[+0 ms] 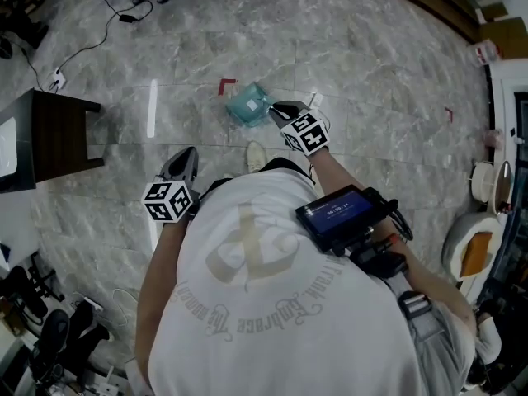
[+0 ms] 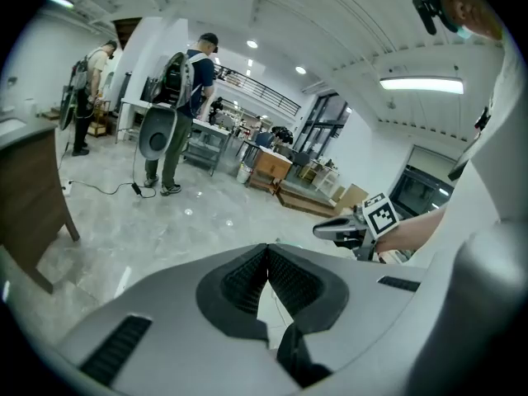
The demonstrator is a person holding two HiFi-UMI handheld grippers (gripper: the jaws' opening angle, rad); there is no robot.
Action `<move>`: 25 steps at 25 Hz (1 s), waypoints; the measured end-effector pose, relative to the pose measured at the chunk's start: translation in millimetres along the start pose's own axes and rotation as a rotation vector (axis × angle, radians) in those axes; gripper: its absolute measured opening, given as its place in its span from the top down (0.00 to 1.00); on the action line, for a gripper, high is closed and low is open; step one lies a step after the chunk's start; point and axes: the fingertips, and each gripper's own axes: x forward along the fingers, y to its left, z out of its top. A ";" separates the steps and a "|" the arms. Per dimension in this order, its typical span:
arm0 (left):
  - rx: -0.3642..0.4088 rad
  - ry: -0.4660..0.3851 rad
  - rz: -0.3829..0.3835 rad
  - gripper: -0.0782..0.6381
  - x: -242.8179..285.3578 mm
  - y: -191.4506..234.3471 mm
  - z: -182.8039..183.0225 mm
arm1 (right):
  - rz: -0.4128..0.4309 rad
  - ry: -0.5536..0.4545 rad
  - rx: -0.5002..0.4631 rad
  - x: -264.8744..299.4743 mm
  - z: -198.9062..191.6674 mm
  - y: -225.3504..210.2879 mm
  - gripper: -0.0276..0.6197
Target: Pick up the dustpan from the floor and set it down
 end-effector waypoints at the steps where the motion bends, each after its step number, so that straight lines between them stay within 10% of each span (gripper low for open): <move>1: 0.029 0.010 -0.015 0.87 0.3 -5.0 -1.8 | -0.003 -0.009 0.011 -5.0 1.9 4.5 0.89; 25: 0.221 0.106 -0.276 0.87 -9.6 -68.8 -45.1 | -0.014 -0.178 0.145 -102.5 -22.3 113.0 0.93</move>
